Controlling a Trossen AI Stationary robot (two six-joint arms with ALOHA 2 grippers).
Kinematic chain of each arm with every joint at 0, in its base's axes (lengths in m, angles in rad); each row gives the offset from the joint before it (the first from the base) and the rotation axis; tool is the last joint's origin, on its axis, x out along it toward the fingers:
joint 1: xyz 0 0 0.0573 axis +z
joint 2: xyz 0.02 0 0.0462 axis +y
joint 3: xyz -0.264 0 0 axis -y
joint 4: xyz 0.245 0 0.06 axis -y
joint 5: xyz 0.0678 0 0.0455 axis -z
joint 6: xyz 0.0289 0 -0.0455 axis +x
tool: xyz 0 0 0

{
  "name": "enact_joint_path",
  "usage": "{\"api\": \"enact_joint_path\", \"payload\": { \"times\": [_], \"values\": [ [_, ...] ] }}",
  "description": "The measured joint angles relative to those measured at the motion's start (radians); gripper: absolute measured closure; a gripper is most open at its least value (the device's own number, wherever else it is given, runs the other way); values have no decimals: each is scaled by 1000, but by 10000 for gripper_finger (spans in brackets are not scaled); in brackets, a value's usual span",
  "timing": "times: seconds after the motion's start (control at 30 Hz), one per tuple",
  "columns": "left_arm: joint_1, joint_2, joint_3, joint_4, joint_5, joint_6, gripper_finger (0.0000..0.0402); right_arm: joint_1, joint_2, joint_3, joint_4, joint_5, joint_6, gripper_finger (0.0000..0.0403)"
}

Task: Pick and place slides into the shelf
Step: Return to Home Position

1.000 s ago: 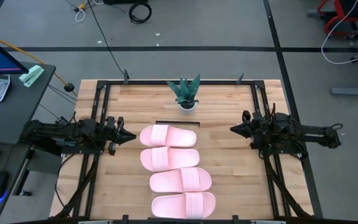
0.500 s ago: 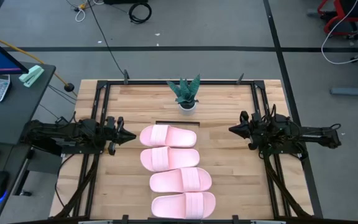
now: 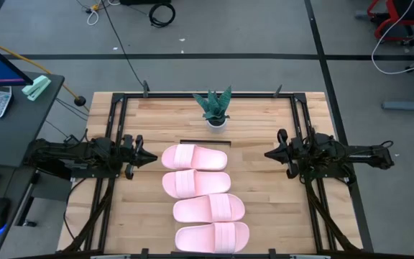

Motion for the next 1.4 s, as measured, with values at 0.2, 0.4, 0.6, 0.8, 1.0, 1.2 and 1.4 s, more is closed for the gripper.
{"api": "enact_joint_path", "payload": {
  "times": [0.2, 0.4, 0.6, 0.8, 1.0, 1.2, 1.4],
  "values": [
    [0, 0, 0, 0, 0, 0, 372, 0, 0, 0, 0, 0, -4, 395],
    [0, 0, 0, 0, 0, 1, 361, 0, 0, 0, -2, 1, -5, 389],
    [0, 0, 0, 0, 0, 0, 366, 0, 0, 0, -2, 2, -5, 389],
    [0, 0, 0, 0, 0, 1, 376, 0, 0, 0, -2, 2, -5, 387],
    [0, 0, 0, 0, 0, 0, 376, 0, 0, 0, -3, 2, -5, 388],
    [0, 0, 0, 0, 0, 0, 365, 0, 0, 0, -3, 2, -5, 388],
    [0, 0, 0, 0, 0, 0, 362, 0, 0, 0, -3, 2, -5, 388]
  ]
}}
